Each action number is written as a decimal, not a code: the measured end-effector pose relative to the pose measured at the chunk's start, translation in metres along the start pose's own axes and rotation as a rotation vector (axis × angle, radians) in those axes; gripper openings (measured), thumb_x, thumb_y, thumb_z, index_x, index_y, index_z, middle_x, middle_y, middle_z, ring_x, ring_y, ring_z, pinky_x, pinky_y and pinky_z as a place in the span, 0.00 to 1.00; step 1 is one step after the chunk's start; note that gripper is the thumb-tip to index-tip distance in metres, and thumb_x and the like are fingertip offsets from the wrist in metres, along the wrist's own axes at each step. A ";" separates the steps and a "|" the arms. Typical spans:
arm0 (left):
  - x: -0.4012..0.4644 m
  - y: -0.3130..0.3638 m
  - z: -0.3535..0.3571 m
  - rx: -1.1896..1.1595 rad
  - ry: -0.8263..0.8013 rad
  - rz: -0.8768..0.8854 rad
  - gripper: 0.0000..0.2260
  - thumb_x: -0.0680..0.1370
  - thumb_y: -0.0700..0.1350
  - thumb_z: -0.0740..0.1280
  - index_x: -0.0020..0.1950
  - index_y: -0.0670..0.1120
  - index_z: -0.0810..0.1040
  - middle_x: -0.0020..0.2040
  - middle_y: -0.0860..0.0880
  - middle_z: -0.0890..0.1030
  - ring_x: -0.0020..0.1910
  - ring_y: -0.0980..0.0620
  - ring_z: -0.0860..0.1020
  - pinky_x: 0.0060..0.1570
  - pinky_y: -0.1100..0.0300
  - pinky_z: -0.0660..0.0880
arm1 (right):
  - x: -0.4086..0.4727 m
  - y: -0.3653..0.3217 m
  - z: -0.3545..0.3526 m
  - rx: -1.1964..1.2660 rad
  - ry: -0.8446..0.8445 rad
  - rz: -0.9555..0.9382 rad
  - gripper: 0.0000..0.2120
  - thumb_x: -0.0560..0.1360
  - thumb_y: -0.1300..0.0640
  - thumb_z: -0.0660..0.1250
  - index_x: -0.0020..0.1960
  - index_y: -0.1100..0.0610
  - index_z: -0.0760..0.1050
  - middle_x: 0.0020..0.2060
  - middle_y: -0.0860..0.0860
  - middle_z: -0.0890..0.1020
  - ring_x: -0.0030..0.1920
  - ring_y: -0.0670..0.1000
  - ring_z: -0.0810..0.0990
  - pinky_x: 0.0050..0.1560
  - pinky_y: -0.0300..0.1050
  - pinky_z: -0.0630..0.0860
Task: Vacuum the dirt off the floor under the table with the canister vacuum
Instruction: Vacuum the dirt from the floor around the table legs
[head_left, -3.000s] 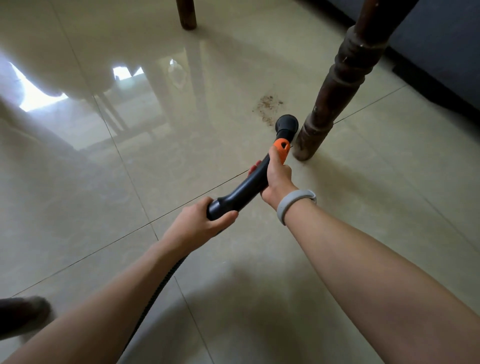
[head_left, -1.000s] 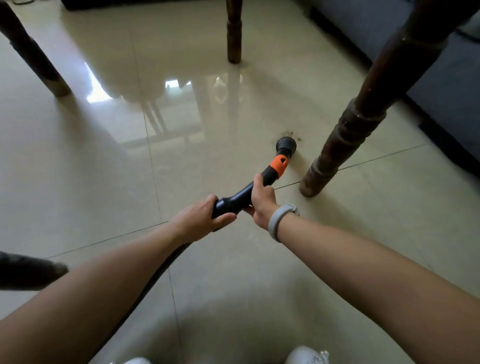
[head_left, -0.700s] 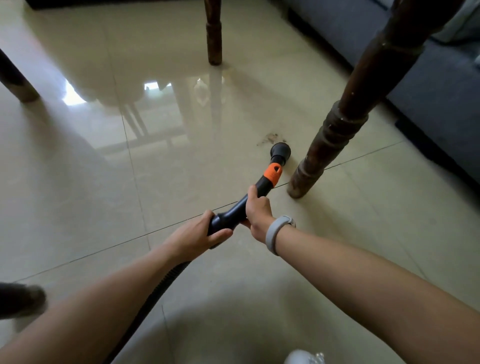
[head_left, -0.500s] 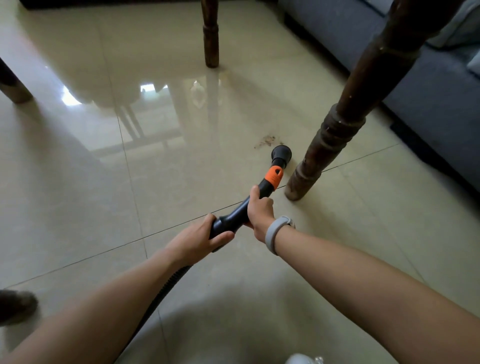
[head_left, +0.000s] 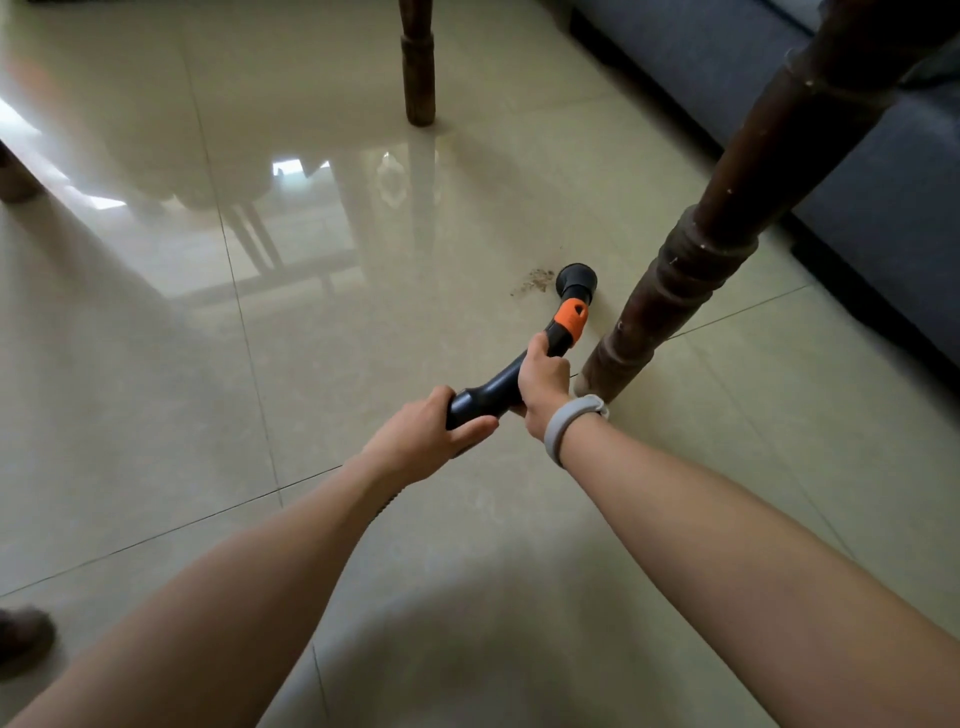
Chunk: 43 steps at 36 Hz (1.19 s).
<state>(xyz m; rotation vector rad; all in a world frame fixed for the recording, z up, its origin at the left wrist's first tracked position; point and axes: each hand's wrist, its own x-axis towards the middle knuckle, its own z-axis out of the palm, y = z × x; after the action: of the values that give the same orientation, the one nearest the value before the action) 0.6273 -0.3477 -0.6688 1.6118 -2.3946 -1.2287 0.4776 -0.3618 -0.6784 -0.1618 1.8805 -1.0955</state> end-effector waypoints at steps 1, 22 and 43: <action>0.002 0.004 0.000 -0.006 0.003 -0.003 0.21 0.75 0.63 0.62 0.54 0.46 0.70 0.43 0.48 0.78 0.41 0.48 0.77 0.43 0.53 0.74 | 0.003 -0.004 -0.001 -0.005 -0.001 -0.001 0.26 0.80 0.44 0.53 0.70 0.62 0.62 0.61 0.60 0.74 0.59 0.62 0.75 0.61 0.59 0.74; 0.034 0.025 -0.018 -0.100 0.070 0.015 0.19 0.80 0.57 0.60 0.60 0.43 0.69 0.49 0.47 0.76 0.44 0.49 0.74 0.41 0.58 0.68 | 0.027 -0.069 0.006 -0.082 -0.109 -0.004 0.23 0.81 0.44 0.54 0.68 0.60 0.63 0.55 0.57 0.75 0.54 0.58 0.77 0.47 0.54 0.79; -0.006 0.006 -0.020 -0.011 -0.017 0.130 0.18 0.78 0.58 0.61 0.57 0.45 0.68 0.49 0.48 0.76 0.44 0.49 0.75 0.44 0.56 0.72 | -0.009 -0.021 -0.005 0.034 0.009 0.018 0.25 0.81 0.43 0.53 0.68 0.61 0.64 0.59 0.58 0.74 0.59 0.60 0.75 0.61 0.58 0.74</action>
<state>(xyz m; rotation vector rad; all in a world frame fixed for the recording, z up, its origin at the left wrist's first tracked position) 0.6331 -0.3538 -0.6491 1.4230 -2.4533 -1.2362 0.4723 -0.3662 -0.6564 -0.1201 1.8668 -1.1173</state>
